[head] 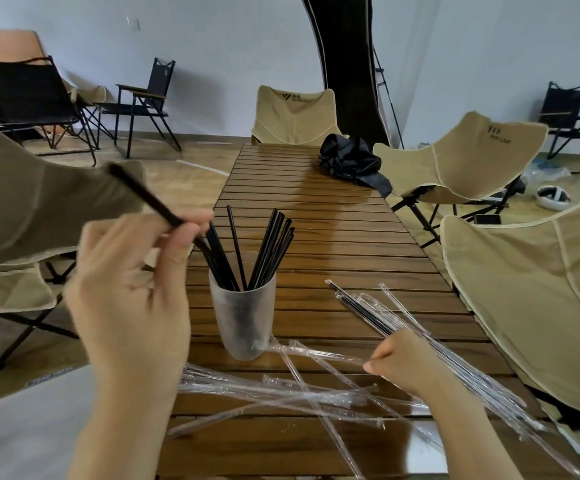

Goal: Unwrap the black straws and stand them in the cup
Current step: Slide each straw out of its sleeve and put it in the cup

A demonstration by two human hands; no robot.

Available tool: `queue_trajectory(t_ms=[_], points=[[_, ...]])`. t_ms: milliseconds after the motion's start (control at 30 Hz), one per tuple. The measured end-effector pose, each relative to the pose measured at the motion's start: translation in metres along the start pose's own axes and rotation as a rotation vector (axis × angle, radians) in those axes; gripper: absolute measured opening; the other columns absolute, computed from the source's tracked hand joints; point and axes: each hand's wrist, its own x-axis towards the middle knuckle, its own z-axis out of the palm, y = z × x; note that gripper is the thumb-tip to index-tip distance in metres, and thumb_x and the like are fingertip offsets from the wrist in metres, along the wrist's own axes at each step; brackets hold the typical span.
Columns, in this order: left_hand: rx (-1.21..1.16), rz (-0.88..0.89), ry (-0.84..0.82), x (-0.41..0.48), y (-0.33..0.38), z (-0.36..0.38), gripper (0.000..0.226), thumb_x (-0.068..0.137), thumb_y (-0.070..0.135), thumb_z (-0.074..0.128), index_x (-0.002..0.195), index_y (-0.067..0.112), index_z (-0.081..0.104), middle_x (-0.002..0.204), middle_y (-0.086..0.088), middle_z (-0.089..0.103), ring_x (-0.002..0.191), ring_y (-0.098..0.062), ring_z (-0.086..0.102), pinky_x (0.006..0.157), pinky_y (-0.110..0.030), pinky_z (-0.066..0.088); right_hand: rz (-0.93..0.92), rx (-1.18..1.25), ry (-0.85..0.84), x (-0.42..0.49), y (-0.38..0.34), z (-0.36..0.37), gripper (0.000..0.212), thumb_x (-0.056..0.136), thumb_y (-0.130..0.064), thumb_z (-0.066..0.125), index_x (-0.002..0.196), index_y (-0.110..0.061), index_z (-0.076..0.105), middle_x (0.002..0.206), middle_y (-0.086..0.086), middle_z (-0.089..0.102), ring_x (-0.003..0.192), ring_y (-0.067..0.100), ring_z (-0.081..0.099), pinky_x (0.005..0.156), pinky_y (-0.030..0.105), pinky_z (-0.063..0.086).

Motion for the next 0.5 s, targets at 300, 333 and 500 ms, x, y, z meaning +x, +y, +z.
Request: queue_trajectory(t_ms=[300,333,500], points=[[0.198,-0.145,-0.375,-0.030,-0.018,0.030,0.036,0.084,0.042,0.050,0.099,0.019,0.074,0.098,0.006,0.064,0.097,-0.005,0.043,0.072,-0.013,0.029,-0.044,0.010,0.037,-0.003,-0.004,-0.002,0.009,0.086,-0.017,0.069,0.085,-0.011,0.076,0.088,0.002,0.073,0.077,0.006,0.065,0.051,0.007,0.040],[0.225,-0.166,-0.404,-0.034,-0.022,0.033,0.033,0.083,0.039,0.054,0.100,0.018,0.074,0.102,0.003,0.063,0.099,-0.008,0.043,0.077,-0.016,0.030,-0.045,0.003,0.040,-0.002,-0.005,-0.001,0.010,0.086,-0.016,0.068,0.086,-0.010,0.075,0.088,0.002,0.073,0.076,0.006,0.065,0.051,0.007,0.041],[0.244,-0.247,-0.430,-0.045,-0.028,0.039,0.028,0.083,0.027,0.065,0.105,0.011,0.072,0.111,-0.005,0.060,0.104,-0.011,0.042,0.085,-0.027,0.034,-0.094,0.001,0.026,0.000,-0.018,0.003,0.009,0.088,-0.015,0.065,0.087,-0.014,0.075,0.087,-0.001,0.071,0.076,0.003,0.063,0.063,0.011,0.049]])
